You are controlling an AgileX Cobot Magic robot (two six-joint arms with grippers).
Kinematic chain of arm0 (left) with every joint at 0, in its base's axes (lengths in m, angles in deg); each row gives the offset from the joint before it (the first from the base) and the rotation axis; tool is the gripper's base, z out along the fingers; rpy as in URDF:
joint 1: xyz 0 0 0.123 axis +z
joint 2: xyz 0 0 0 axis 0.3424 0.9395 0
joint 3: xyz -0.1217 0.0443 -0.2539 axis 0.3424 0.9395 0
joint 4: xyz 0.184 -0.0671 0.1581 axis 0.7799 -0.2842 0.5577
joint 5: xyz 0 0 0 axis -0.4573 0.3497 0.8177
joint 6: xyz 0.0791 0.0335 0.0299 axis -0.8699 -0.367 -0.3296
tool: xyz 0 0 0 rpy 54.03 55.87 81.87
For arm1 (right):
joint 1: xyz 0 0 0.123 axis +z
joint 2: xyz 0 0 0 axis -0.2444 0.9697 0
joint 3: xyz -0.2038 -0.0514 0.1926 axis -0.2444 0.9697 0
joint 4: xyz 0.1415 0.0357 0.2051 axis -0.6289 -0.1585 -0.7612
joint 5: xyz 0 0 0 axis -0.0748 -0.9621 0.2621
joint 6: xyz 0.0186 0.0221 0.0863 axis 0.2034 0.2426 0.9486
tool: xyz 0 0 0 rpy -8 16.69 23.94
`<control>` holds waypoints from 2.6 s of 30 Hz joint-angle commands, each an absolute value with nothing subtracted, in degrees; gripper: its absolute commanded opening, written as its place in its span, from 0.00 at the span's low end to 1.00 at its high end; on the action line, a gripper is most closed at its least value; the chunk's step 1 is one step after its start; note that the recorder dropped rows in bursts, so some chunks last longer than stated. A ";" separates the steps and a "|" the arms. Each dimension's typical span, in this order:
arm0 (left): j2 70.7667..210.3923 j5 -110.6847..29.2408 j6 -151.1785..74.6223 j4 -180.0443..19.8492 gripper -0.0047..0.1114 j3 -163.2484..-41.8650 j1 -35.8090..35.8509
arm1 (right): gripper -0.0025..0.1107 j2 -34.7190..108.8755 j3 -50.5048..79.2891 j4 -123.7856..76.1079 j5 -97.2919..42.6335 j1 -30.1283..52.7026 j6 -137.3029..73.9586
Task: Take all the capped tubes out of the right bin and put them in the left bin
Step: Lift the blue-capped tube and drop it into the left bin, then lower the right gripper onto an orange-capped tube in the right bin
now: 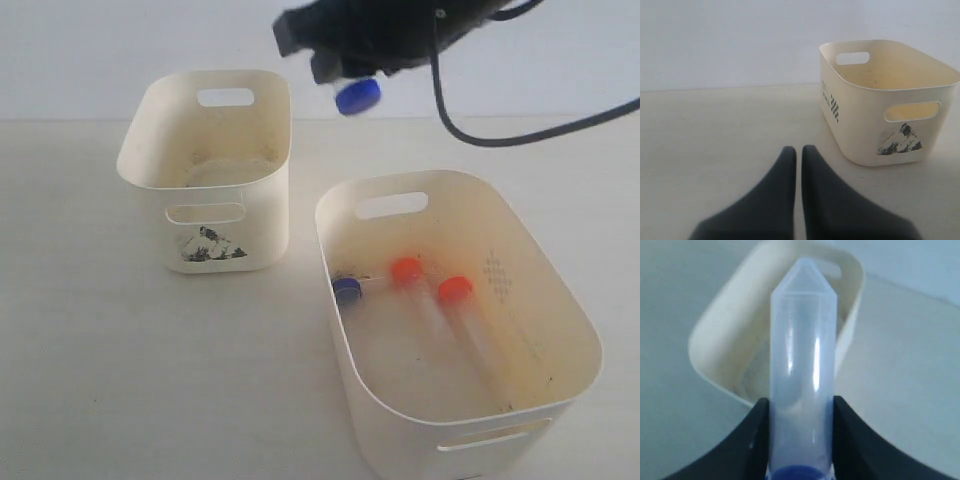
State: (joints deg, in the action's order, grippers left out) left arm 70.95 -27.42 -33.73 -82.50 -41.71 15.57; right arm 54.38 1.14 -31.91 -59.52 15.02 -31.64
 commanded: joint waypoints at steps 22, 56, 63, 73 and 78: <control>70.77 -27.71 -33.25 -82.40 0.08 -41.87 15.40 | 0.03 67.12 -10.09 -54.57 -46.85 15.93 -56.37; 70.77 -27.71 -33.25 -82.40 0.08 -41.87 15.40 | 0.02 52.64 28.63 -32.56 -54.20 11.60 -25.81; 70.77 -27.71 -33.25 -82.40 0.08 -41.87 15.40 | 0.02 52.64 28.18 -35.98 -55.99 12.37 -26.04; 70.77 -27.71 -33.25 -82.40 0.08 -41.87 15.40 | 0.02 53.89 25.33 -30.75 -56.01 16.18 -24.05; 70.77 -27.71 -33.25 -82.40 0.08 -41.87 15.40 | 0.02 55.52 25.33 -26.61 -55.63 16.18 -20.90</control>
